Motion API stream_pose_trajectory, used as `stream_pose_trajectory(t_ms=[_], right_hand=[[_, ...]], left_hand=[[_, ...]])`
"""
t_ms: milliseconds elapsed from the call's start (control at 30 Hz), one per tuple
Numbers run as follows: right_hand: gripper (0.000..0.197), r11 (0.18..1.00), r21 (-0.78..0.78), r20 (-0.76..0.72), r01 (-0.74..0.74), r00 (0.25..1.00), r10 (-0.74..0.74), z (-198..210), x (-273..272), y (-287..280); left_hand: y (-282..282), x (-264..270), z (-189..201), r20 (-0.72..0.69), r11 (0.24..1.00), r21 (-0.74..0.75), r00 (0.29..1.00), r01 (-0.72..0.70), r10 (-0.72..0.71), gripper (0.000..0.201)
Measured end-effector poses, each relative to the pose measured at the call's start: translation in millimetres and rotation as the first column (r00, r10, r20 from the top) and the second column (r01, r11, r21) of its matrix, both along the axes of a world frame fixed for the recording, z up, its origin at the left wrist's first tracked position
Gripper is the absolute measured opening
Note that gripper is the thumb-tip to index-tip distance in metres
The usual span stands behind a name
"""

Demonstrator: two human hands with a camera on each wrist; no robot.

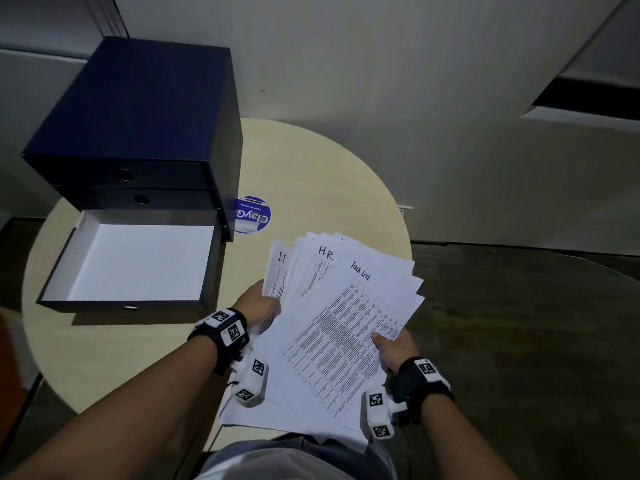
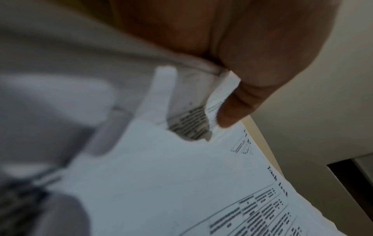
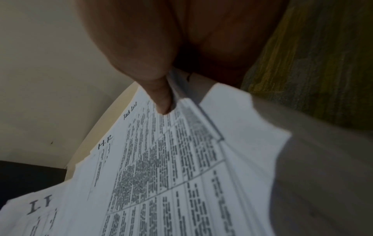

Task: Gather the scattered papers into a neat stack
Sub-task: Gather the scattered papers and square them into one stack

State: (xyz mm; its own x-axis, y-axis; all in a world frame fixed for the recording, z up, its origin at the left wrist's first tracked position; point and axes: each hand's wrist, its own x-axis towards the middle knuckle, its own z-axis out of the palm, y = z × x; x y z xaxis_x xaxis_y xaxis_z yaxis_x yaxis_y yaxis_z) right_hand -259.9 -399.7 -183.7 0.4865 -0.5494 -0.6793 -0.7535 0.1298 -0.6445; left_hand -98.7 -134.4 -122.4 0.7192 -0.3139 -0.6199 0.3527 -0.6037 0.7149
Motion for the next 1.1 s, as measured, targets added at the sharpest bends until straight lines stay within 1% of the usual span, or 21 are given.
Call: stream_pose_trajectory(t_ms=[67,133,167,233,300,333,400,433,500,567,633,667,700,767,800,867,900,933,1000,1033,1100], right_hand=[[0.069,0.999,-0.042,0.023,-0.007,1.0,0.008,-1,-1,-1],[0.05,0.998,-0.065,0.031,-0.006,0.999,0.008,4,-3,-3],[0.046,0.998,-0.07,0.025,-0.005,1.0,0.007,6,-4,-4],[0.045,0.999,-0.044,0.042,0.01,0.999,-0.008,7,-5,-7],[0.042,1.0,0.005,0.059,0.028,0.998,-0.028,6,-3,-7],[0.04,0.999,0.043,0.06,0.03,0.998,-0.033,9,-1,-5],[0.037,0.995,0.097,0.027,0.023,0.999,-0.025,12,2,-4],[0.034,0.994,0.112,0.004,0.018,1.0,-0.018,14,3,-4],[0.024,0.99,0.123,-0.043,0.062,0.997,-0.057,14,2,-10],[0.015,0.99,0.108,-0.061,0.085,0.995,-0.079,15,-1,-15],[0.024,0.992,0.101,-0.038,0.081,0.996,-0.077,10,-5,-15],[0.022,0.99,0.124,-0.035,0.069,0.997,-0.065,8,-6,-11],[0.018,0.989,0.138,-0.043,0.055,0.998,-0.05,8,-6,-6],[0.017,0.984,0.178,-0.041,0.027,0.999,-0.02,7,-2,2],[0.023,0.983,0.181,-0.029,0.018,0.999,-0.013,7,0,4],[0.036,0.985,0.167,-0.019,0.033,0.999,-0.03,6,1,-1],[0.038,0.987,0.152,-0.016,0.051,0.999,-0.049,8,0,-6],[0.038,0.988,0.139,-0.019,0.072,0.997,-0.07,8,-2,-10],[0.024,0.987,0.148,-0.026,0.057,0.998,-0.053,8,-5,-10],[0.025,0.985,0.165,-0.022,0.043,0.999,-0.04,10,-5,-5],[0.045,0.982,0.19,0.024,0.009,1.0,-0.014,10,-1,3]], left_hand=[[-2,1,-4,0.03,0.998,-0.017,0.998,-0.06,0.061,0.019],[1,3,-7,0.061,0.997,0.016,0.995,-0.078,0.077,0.018],[2,5,-10,0.069,0.996,0.03,0.994,-0.081,0.079,0.017],[5,9,-14,0.036,0.996,0.045,0.997,-0.076,0.074,0.02],[3,8,-14,-0.018,0.998,0.025,0.998,-0.06,0.06,0.026],[0,8,-15,-0.022,0.999,0.029,0.999,-0.027,0.028,0.027],[-8,6,-17,0.014,0.998,0.06,0.999,0.031,-0.031,0.028],[-11,6,-17,0.028,0.997,0.067,0.999,0.037,-0.039,0.032],[-14,6,-17,0.037,0.999,0.034,0.999,-0.027,0.026,0.038],[-13,8,-21,0.047,0.991,-0.012,0.99,-0.132,0.132,0.044],[-17,6,-21,-0.04,0.974,-0.068,0.976,-0.218,0.216,0.06],[-20,2,-21,-0.11,0.966,-0.089,0.966,-0.245,0.234,0.07],[-26,-2,-22,-0.147,0.965,-0.109,0.964,-0.238,0.222,0.078],[-34,-9,-24,-0.11,0.988,-0.08,0.986,-0.135,0.126,0.084],[-34,-9,-26,-0.094,0.99,-0.068,0.989,-0.124,0.118,0.086],[-27,-1,-28,-0.092,0.982,-0.057,0.98,-0.183,0.177,0.087],[-21,5,-35,-0.058,0.977,-0.02,0.976,-0.21,0.209,0.09],[-17,9,-36,-0.051,0.978,0.042,0.977,-0.203,0.205,0.094],[-17,5,-43,-0.099,0.986,0.087,0.983,-0.145,0.153,0.101],[-21,-1,-39,-0.113,0.991,0.1,0.989,-0.086,0.097,0.101],[-27,-14,-34,-0.082,0.994,0.111,0.997,0.021,-0.012,0.091]])
